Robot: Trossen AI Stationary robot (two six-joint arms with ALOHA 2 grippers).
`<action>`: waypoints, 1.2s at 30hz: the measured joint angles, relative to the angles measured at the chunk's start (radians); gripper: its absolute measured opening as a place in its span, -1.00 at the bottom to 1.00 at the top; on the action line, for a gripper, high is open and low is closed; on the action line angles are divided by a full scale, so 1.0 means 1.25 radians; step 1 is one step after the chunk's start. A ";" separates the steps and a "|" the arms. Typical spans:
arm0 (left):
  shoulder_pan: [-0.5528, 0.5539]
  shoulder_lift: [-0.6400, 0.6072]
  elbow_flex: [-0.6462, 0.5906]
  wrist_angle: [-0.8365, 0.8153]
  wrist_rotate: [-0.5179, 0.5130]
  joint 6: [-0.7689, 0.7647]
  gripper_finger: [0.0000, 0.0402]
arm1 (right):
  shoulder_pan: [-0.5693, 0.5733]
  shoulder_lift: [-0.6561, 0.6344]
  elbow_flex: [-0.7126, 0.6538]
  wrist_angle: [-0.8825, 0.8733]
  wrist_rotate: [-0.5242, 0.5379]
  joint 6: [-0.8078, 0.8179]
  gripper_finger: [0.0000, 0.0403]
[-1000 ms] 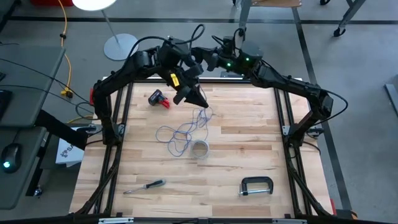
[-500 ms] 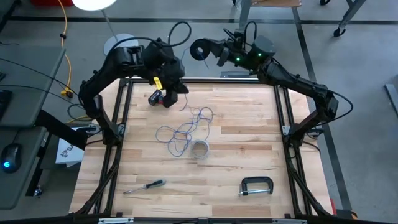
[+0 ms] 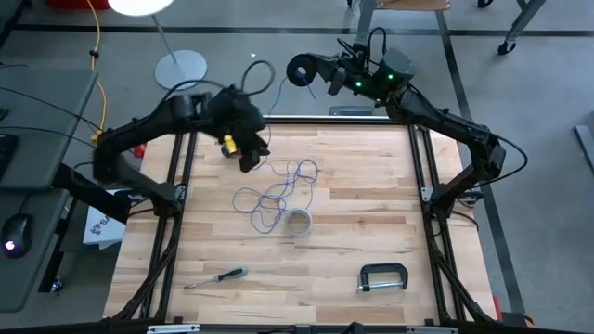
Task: Coil cords
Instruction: Coil the blue wire on the spool
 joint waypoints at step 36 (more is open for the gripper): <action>0.096 -0.133 -0.220 0.502 0.038 0.062 -0.13 | 0.038 0.000 0.000 0.098 -0.090 -0.147 -1.00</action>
